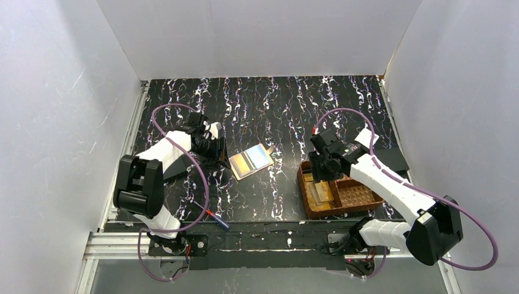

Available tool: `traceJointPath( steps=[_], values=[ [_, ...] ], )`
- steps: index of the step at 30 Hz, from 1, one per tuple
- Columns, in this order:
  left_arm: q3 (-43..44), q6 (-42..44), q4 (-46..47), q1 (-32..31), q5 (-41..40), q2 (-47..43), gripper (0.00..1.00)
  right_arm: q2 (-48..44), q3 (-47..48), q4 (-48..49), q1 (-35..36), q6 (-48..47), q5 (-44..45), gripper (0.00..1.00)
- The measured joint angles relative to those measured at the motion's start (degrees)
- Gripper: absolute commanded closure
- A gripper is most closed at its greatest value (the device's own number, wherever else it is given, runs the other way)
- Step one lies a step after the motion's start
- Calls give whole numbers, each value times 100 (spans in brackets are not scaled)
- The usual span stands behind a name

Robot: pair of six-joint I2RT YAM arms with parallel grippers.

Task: Put the credit cards into the card holder
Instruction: Insert the credit card into the card holder, then pick up the credit card from the storage box.

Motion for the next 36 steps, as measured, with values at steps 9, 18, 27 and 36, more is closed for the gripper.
traceJointPath(
  steps=[9,18,27,36],
  values=[
    [-102,-12,105,-168,-63,-236,49,30,-416,380,0,10,-215,41],
    [-116,-8,153,-181,-87,-333,48,485,-765,569,-6,391,-271,40],
    [-116,-5,175,-181,-83,-333,48,670,-913,797,-21,576,-380,39],
    [-116,-2,173,-181,-62,-333,47,672,-1019,897,-76,609,-419,58]
  ],
)
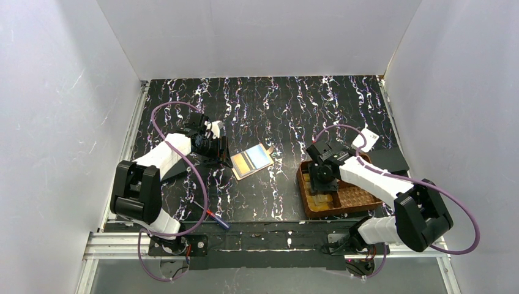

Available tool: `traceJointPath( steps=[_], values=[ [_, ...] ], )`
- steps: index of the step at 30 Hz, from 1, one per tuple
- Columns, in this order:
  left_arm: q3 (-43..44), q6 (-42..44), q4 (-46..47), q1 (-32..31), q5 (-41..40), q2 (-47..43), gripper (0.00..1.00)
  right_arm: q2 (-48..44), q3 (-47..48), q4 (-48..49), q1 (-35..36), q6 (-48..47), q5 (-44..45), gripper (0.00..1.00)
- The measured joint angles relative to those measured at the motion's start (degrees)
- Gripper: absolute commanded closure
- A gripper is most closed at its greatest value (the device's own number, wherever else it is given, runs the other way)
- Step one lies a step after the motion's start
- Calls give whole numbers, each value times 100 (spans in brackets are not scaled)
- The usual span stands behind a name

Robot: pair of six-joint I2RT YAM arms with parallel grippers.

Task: Put the credit cards into the card holder
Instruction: Pick up the credit card from the storage box.

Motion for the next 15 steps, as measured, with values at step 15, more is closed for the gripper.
traceJointPath(
  steps=[15],
  values=[
    [0,37,-2,0,23,0,47,-47,83,132,-5,30,-243,94]
  ],
)
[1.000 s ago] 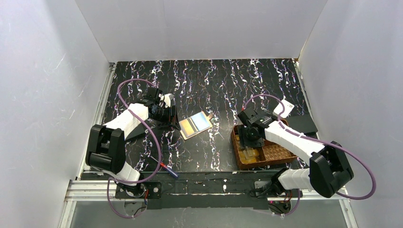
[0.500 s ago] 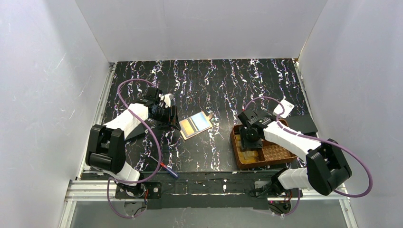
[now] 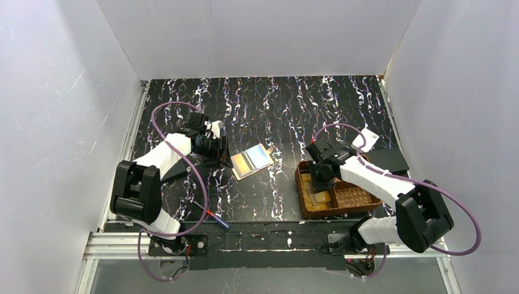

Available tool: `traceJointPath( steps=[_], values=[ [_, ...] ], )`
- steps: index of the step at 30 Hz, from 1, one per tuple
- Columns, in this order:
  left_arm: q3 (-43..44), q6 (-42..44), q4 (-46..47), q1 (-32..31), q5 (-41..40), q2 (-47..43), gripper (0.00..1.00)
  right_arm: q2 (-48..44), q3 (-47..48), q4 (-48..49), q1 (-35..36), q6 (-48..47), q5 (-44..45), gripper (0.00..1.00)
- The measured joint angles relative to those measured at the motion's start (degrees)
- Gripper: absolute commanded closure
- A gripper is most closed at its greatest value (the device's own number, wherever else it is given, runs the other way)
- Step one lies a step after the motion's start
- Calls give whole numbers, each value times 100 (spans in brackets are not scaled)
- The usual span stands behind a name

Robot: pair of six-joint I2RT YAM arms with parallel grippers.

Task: Put the credit cards into the card holder
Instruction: Pick up the credit card from the storage box.

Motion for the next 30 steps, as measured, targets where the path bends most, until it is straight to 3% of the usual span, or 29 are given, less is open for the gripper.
traceJointPath(
  steps=[11,12,15,19,30],
  values=[
    [0,8,0,0,22,7,47,-4,281,-340,6,-8,358,95],
    [0,8,-1,0,24,7,47,-4,291,-365,6,-10,401,92],
    [0,14,-1,0,37,7,47,-1,310,-434,6,-27,474,67],
    [0,24,1,0,70,7,47,62,355,-484,6,-159,398,53],
    [0,26,1,0,85,7,47,490,372,-351,6,-332,197,53]
  ],
)
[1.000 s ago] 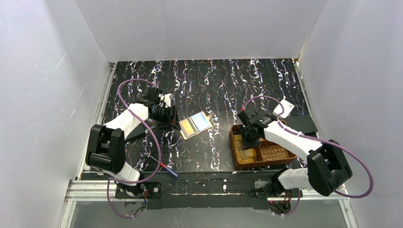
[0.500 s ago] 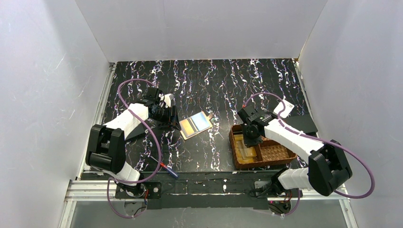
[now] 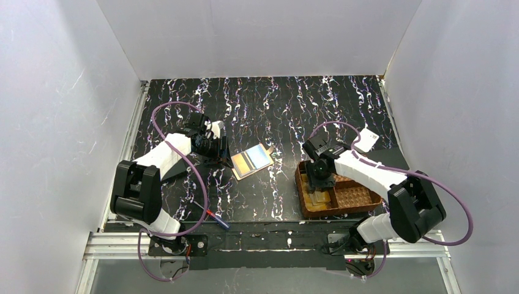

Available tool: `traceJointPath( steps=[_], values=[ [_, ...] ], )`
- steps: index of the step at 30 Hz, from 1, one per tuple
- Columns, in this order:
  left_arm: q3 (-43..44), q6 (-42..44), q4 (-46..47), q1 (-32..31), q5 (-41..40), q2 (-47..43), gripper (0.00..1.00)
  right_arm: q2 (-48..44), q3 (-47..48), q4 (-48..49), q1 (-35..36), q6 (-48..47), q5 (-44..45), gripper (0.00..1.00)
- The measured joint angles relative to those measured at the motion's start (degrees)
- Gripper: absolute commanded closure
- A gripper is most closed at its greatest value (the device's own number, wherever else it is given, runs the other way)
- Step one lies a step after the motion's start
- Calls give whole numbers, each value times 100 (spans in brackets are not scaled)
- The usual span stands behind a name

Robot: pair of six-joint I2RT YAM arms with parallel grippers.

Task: Put the credit cards into the card holder
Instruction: Pick up the credit card from the storage box.

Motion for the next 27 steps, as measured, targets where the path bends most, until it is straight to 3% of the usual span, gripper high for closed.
traceJointPath(
  steps=[6,27],
  values=[
    [0,1,1,0,2,0,47,-34,0,-39,0,2,147,58],
    [0,22,1,0,22,11,47,-266,303,-617,4,27,721,59]
  ],
)
